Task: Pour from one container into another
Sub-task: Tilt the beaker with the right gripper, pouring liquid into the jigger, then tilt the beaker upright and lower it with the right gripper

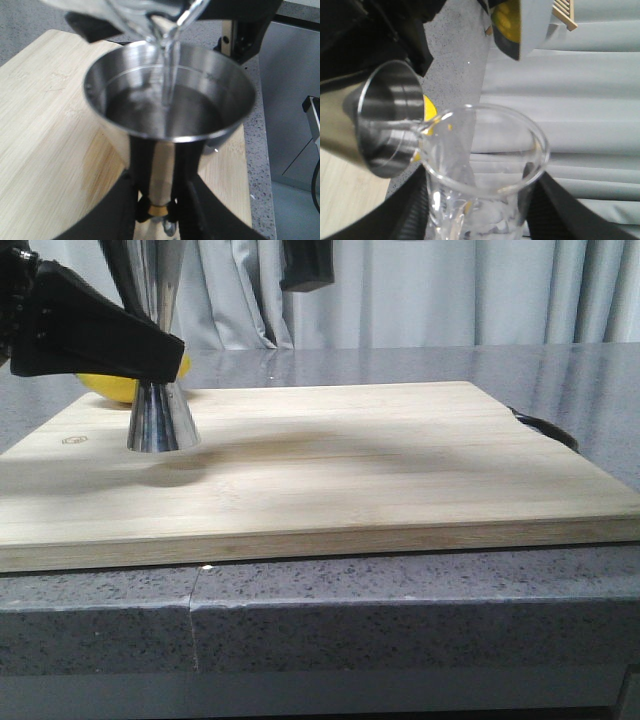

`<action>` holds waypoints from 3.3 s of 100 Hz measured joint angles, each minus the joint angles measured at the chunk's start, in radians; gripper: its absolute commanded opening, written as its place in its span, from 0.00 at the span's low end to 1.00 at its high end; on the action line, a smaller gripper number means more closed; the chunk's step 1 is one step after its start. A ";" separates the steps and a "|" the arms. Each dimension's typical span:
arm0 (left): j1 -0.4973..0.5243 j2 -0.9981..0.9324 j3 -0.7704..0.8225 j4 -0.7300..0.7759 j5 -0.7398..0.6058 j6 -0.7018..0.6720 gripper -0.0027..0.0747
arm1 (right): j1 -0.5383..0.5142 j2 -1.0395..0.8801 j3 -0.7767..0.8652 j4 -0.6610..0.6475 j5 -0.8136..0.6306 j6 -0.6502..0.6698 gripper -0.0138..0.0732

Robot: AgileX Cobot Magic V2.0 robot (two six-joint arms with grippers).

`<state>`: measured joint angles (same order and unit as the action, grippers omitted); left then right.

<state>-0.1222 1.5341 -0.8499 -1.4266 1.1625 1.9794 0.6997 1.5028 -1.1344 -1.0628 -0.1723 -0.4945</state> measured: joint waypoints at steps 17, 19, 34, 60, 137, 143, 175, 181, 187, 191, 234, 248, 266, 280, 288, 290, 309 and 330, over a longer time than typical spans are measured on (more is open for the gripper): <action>0.000 0.000 0.000 0.000 0.000 0.000 0.01 | 0.000 0.000 0.000 -0.003 0.000 0.000 0.36; 0.000 0.000 0.000 0.000 0.000 0.000 0.01 | 0.000 0.000 0.000 -0.003 0.000 0.000 0.36; 0.000 0.000 0.000 0.000 0.000 0.000 0.01 | 0.000 0.000 0.000 -0.006 0.000 0.000 0.36; 0.000 0.000 0.000 0.000 0.000 0.000 0.01 | 0.000 0.000 0.000 -0.015 0.000 0.000 0.36; 0.000 0.000 0.000 0.000 0.000 0.000 0.01 | 0.000 0.000 0.000 -0.036 0.002 0.000 0.36; 0.000 0.000 0.000 0.000 0.000 0.000 0.01 | 0.000 0.000 0.000 -0.036 0.002 0.000 0.36; 0.000 0.000 0.000 0.000 0.000 0.000 0.01 | 0.000 0.000 0.000 0.087 0.002 0.005 0.36; 0.000 0.000 -0.001 0.000 0.000 0.000 0.01 | 0.000 0.000 0.000 0.129 0.002 0.023 0.36; 0.000 0.000 -0.005 0.002 0.000 0.000 0.01 | 0.000 0.000 0.000 0.161 0.000 0.052 0.36; 0.000 0.000 -0.009 0.002 0.000 0.000 0.01 | 0.000 0.000 0.000 0.171 0.000 0.081 0.36; 0.000 0.000 -0.017 0.004 0.000 0.000 0.01 | -0.009 0.000 0.000 0.404 0.000 0.356 0.36; 0.000 0.000 -0.017 0.004 0.000 0.000 0.01 | -0.058 0.000 0.000 0.579 0.000 0.360 0.36; 0.000 0.000 -0.017 0.004 0.000 0.000 0.01 | -0.154 0.000 0.000 0.755 -0.013 0.366 0.36; 0.000 0.000 -0.017 0.004 0.000 0.000 0.01 | -0.232 0.002 0.000 0.806 -0.038 0.412 0.36; 0.000 0.000 -0.017 0.004 0.000 0.000 0.01 | -0.270 0.017 0.000 0.810 -0.049 0.475 0.36; 0.000 0.000 -0.017 0.004 0.000 0.000 0.01 | -0.279 0.023 0.004 0.812 -0.056 0.494 0.36; 0.000 0.000 -0.017 0.007 0.000 0.000 0.01 | -0.312 0.067 0.093 0.816 -0.175 0.576 0.36; 0.000 0.000 -0.017 0.014 0.000 0.000 0.01 | -0.312 0.118 0.207 0.841 -0.302 0.593 0.36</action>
<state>-0.1222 1.5341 -0.8668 -1.4127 1.1625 1.9794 0.3880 1.6204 -0.9270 -0.2218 -0.4739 0.0988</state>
